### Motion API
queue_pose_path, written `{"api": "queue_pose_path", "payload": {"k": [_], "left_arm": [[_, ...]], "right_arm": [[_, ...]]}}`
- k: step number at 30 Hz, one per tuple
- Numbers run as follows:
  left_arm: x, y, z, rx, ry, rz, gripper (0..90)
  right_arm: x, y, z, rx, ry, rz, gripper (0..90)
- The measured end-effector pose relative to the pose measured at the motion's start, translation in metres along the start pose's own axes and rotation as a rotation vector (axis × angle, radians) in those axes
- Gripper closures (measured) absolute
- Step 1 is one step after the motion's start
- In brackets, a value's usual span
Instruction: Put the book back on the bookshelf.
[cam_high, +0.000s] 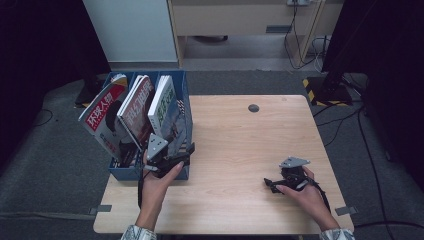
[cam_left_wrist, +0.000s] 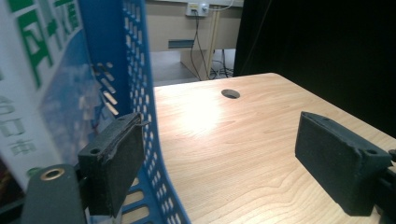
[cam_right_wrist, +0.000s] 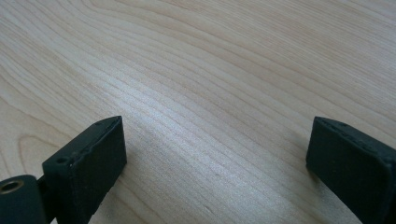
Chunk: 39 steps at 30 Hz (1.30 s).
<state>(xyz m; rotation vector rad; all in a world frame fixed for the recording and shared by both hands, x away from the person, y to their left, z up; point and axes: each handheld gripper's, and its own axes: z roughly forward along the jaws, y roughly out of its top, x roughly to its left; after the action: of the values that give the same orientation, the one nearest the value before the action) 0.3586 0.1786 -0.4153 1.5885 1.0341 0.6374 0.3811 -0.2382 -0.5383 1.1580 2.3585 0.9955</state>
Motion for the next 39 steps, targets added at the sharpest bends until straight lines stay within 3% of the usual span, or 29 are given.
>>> {"api": "queue_pose_path", "payload": {"k": [18, 28, 39], "left_arm": [[-0.028, -0.001, 0.015, 0.055, -0.063, 0.083, 15.6], [-0.043, -0.003, 0.024, 0.071, -0.092, 0.102, 15.4], [-0.068, -0.006, 0.047, 0.121, -0.133, 0.141, 15.4]], "right_arm": [[0.000, 0.000, 0.000, 0.000, 0.000, 0.000, 5.3], [0.000, 0.000, 0.000, 0.000, 0.000, 0.000, 5.3], [0.000, 0.000, 0.000, 0.000, 0.000, 0.002, 5.3]]}}
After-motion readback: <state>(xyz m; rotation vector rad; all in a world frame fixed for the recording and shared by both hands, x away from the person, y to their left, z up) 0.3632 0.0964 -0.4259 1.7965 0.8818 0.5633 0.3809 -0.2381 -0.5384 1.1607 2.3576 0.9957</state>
